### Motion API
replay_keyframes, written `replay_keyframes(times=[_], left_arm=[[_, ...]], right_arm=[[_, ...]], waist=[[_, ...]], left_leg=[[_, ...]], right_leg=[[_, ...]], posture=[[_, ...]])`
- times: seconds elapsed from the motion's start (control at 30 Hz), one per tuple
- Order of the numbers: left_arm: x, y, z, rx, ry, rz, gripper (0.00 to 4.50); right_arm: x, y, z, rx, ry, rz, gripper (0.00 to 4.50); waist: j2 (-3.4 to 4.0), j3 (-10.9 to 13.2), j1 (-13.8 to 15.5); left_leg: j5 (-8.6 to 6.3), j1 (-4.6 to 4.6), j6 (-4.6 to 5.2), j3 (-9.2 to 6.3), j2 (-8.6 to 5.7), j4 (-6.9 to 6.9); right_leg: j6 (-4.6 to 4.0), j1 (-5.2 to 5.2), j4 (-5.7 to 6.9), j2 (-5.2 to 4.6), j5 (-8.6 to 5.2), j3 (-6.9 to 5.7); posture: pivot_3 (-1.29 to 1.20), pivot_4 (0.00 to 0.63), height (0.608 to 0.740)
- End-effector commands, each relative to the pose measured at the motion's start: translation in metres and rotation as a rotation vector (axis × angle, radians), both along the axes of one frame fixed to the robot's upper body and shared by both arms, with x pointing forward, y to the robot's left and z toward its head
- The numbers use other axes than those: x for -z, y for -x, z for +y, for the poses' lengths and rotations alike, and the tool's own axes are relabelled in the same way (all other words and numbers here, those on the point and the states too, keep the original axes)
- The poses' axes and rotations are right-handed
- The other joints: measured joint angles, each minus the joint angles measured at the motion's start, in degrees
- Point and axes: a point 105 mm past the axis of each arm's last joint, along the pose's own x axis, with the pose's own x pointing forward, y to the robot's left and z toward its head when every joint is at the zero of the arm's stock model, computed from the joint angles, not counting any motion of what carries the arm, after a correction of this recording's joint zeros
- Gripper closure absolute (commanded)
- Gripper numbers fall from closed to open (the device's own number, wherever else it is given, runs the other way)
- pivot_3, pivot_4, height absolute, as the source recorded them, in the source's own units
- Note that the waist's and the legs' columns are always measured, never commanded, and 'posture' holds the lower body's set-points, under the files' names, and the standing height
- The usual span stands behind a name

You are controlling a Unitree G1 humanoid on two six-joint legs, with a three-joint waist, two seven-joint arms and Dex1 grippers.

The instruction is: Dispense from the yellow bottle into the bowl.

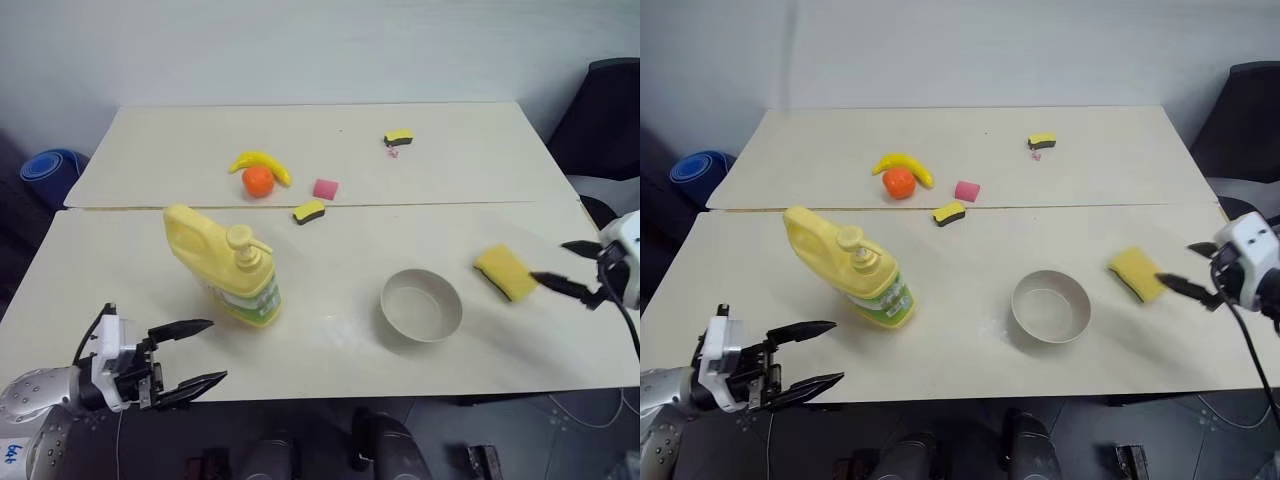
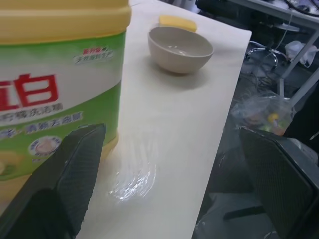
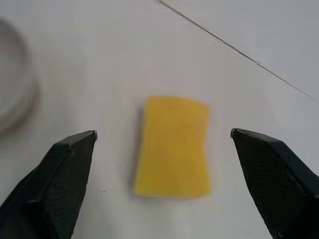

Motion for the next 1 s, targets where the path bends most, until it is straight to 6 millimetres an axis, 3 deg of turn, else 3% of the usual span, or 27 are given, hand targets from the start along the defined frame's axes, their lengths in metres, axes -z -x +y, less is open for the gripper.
replay_keyframes(times=[0.03,0.2,0.43,0.53,0.7,0.9,1.0], left_arm=[[-0.004,0.003,0.01,-0.014,-0.026,-0.016,0.0],[-0.001,0.007,0.009,0.003,-0.033,0.001,0.0],[-0.005,0.003,0.003,0.0,-0.022,-0.036,0.0],[-0.006,0.002,0.002,-0.005,-0.017,-0.042,0.0],[-0.009,-0.001,0.002,-0.028,-0.018,-0.061,0.0],[-0.016,-0.004,0.001,-0.076,0.027,-0.076,0.0],[-0.026,0.003,0.003,-0.104,0.075,-0.073,0.0]], right_arm=[[-0.004,0.019,0.051,-0.211,0.013,-0.039,0.02],[0.027,0.039,0.108,-0.344,0.006,-0.031,0.02],[0.069,0.039,0.142,-0.337,-0.001,-0.028,0.02],[0.077,0.031,0.15,-0.311,0.01,-0.045,0.6],[0.088,0.016,0.144,-0.238,0.1,-0.078,2.32],[0.088,0.014,0.143,-0.264,0.131,-0.095,4.44],[0.074,0.018,0.153,-0.348,0.119,-0.131,4.48]], waist=[[-0.04,0.0,0.1],[-0.24,-0.1,0.7],[-0.34,-0.1,1.1],[-0.43,-0.2,0.9],[-0.4,-0.2,0.9],[-0.54,-0.2,1.0],[-0.59,-0.3,0.9]], left_leg=[[-0.01,0.01,-0.01,0.0,0.0,0.0],[-0.23,0.08,-0.23,0.04,-0.04,0.02],[-0.19,0.03,-0.16,0.04,-0.1,0.03],[-0.1,0.06,-0.02,0.03,-0.08,0.03],[-0.1,0.05,0.0,0.04,-0.07,0.03],[-0.08,0.05,0.04,0.03,-0.08,0.03],[-0.07,0.05,0.04,0.03,-0.06,0.03]], right_leg=[[0.0,0.03,-0.01,0.0,0.0,0.0],[0.03,0.05,-0.02,-0.03,0.02,0.13],[0.02,0.02,-0.06,-0.05,0.02,0.12],[0.0,0.02,-0.03,-0.04,0.01,0.11],[-0.03,-0.02,0.02,-0.03,-0.01,0.11],[-0.03,0.01,0.01,-0.03,-0.01,0.08],[-0.03,0.01,0.03,-0.01,-0.01,0.08]], posture=[[0.0,0.15,0.74],[0.0,0.15,0.74],[0.0,0.15,0.74],[0.0,0.15,0.74],[0.0,0.15,0.74],[0.0,0.15,0.74],[0.0,0.15,0.74]])
